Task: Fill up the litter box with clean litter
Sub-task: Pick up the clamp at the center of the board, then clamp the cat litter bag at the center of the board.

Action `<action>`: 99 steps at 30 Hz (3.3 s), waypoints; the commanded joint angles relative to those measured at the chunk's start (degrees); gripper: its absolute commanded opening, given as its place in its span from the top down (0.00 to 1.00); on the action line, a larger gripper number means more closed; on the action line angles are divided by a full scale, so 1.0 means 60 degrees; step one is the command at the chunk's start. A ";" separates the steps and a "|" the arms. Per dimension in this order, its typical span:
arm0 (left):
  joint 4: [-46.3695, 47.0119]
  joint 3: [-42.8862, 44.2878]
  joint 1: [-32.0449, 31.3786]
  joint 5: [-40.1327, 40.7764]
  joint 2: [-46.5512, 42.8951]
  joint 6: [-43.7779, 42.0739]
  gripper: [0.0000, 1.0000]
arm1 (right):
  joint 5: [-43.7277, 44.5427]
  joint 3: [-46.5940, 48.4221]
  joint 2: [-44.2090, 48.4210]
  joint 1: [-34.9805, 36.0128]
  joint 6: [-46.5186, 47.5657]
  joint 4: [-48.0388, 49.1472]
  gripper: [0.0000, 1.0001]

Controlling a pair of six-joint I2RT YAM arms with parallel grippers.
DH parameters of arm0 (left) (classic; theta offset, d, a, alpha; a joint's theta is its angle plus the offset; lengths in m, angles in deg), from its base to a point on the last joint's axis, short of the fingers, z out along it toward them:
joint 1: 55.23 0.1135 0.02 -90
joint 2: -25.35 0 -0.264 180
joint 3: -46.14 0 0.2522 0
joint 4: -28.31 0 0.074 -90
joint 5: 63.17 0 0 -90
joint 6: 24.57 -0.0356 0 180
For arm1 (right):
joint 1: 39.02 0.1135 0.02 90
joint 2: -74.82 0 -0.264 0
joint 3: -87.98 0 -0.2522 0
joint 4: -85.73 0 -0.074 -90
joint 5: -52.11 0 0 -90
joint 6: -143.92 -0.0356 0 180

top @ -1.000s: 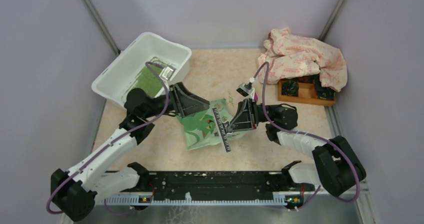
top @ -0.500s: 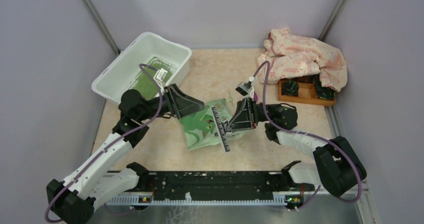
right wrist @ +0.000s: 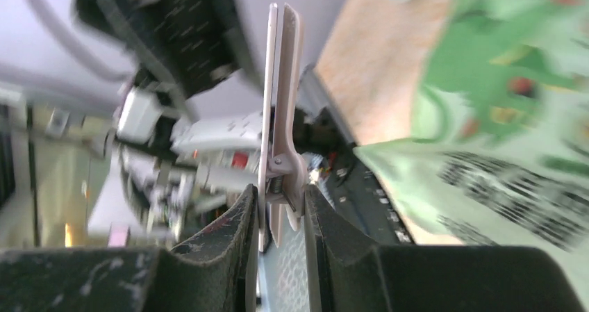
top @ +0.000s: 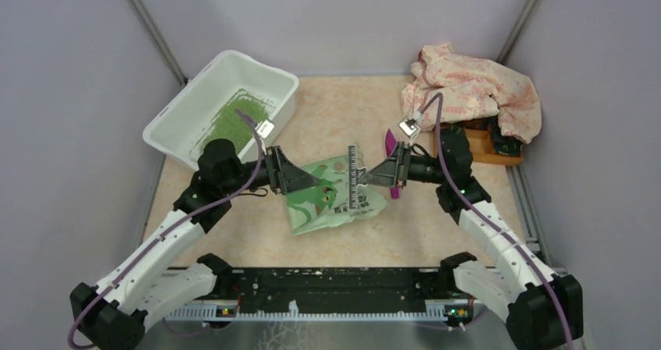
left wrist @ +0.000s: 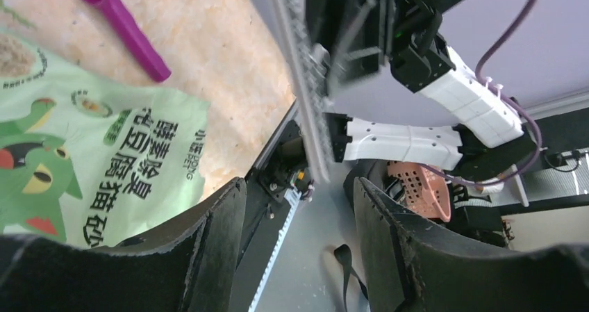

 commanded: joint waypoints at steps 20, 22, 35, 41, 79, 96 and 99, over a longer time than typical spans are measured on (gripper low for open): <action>-0.3787 -0.0402 -0.2026 0.5048 0.0852 -0.2443 0.40 | 0.6536 -0.0678 0.2529 -0.3917 0.1098 -0.8932 1.00; -0.3784 -0.0544 -0.2012 0.5158 0.0915 -0.2627 0.39 | 0.6888 -0.0660 0.2500 -0.3933 0.0969 -0.9103 1.00; -0.3665 -0.0871 -0.1997 0.5142 0.0776 -0.3080 0.39 | 0.7508 -0.0886 0.2019 -0.3939 -0.0059 -0.8129 1.00; -0.3652 -0.0938 -0.2015 0.5091 0.0651 -0.3049 0.39 | 0.7508 -0.0833 0.1668 -0.3931 -0.0172 -0.7677 1.00; -0.3817 -0.0904 -0.1997 0.5064 0.0442 -0.3147 0.39 | 0.8327 -0.0278 0.1510 -0.2796 -0.0362 -0.7734 1.00; -0.3974 -0.0881 -0.1997 0.5102 0.0201 -0.3114 0.39 | 0.8326 -0.0605 0.1764 -0.2825 -0.0138 -0.7872 1.00; -0.3972 -0.0865 -0.1997 0.5069 0.0196 -0.3106 0.39 | 0.8241 -0.0635 0.1722 -0.2821 -0.0122 -0.7748 1.00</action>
